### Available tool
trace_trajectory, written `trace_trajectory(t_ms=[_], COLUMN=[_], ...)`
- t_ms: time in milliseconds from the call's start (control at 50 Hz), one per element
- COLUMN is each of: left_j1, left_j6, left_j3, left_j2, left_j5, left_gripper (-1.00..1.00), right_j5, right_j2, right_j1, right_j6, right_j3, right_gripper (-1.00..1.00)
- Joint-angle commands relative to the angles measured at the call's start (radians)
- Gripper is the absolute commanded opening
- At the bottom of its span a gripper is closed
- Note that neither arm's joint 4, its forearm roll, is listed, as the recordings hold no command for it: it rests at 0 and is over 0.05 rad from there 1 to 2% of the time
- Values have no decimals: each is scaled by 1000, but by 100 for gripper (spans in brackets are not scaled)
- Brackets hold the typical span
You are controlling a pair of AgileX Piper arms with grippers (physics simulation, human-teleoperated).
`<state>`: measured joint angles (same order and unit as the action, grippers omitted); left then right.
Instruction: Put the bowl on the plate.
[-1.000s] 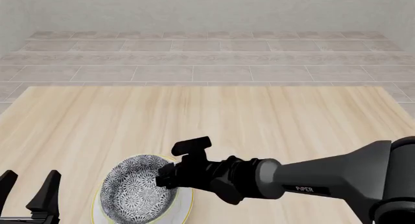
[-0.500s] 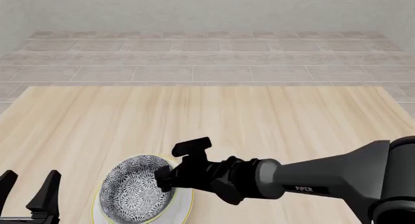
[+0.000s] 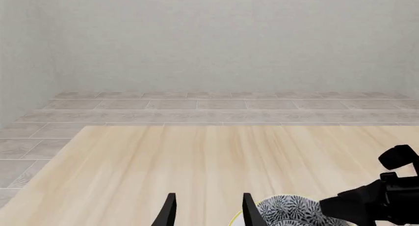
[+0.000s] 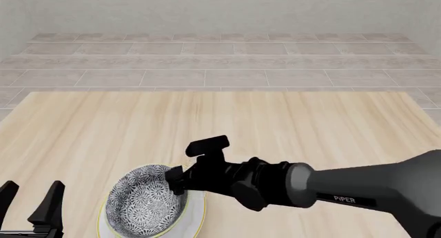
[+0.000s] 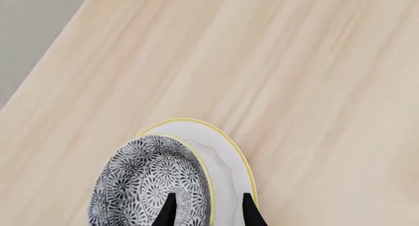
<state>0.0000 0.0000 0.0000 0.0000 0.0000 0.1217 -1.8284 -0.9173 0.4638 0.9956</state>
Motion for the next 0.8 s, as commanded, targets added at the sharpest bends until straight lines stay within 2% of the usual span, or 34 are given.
trace_trajectory(t_ms=[20, 260, 480, 660, 800], left_j1=[0, 0, 0, 0, 0], left_j6=[0, 0, 0, 0, 0], left_j3=[0, 0, 0, 0, 0], left_j2=[0, 0, 0, 0, 0], left_j5=[0, 0, 0, 0, 0], left_gripper=[100, 100, 100, 100, 100], right_j5=[-38, -106, -226, -329, -408], right_j2=[93, 313, 629, 846, 1017], right_j1=[14, 75, 165, 242, 328], right_j6=[-27, -79, -160, -173, -153], right_j3=[-2, -30, -29, -30, -56], right_gripper=[100, 100, 100, 100, 100])
